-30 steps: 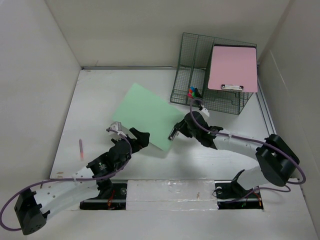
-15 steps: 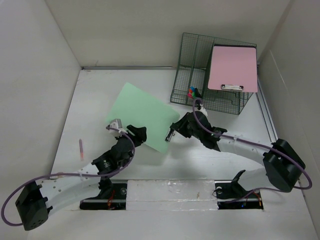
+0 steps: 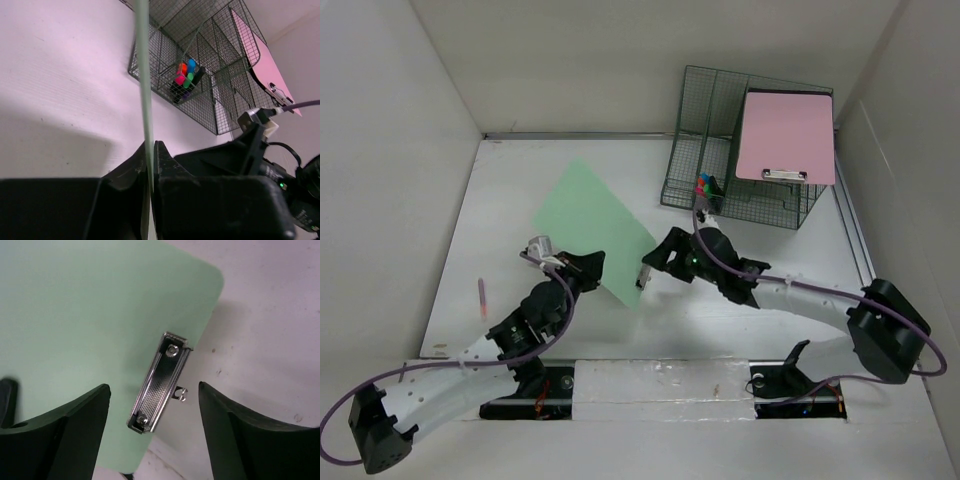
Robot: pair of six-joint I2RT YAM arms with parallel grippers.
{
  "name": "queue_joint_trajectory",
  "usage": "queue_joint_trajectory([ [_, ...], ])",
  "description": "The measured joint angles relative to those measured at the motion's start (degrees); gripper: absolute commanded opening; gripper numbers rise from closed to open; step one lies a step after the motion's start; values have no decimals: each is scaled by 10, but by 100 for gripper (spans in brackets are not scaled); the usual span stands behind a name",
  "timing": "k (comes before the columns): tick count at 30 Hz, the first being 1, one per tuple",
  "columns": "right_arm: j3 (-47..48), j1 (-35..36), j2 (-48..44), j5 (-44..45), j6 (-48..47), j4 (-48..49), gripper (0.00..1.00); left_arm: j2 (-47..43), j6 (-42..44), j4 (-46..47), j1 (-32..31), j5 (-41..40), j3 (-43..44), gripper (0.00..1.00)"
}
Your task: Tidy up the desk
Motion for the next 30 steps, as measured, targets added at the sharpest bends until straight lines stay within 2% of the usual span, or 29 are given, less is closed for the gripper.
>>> queue_joint_trajectory([
  [1, -4, 4, -12, -6, -12, 0, 89, -7, 0, -8, 0, -1, 0, 0],
  [4, -30, 10, -66, -19, -46, 6, 100, -26, -5, -33, 1, 4, 7, 0],
  [8, -68, -4, -146, -44, -88, 23, 100, -30, -12, -63, 1, 24, 37, 0],
  [16, -149, -57, -263, -159, -120, 89, 100, -20, -23, -83, 1, 79, 116, 0],
  [24, -190, -85, -292, -278, -127, 195, 100, 6, -15, -107, 1, 117, 211, 0],
  [30, -206, -103, -268, -355, -116, 317, 100, 14, -11, -101, 1, 159, 219, 0],
])
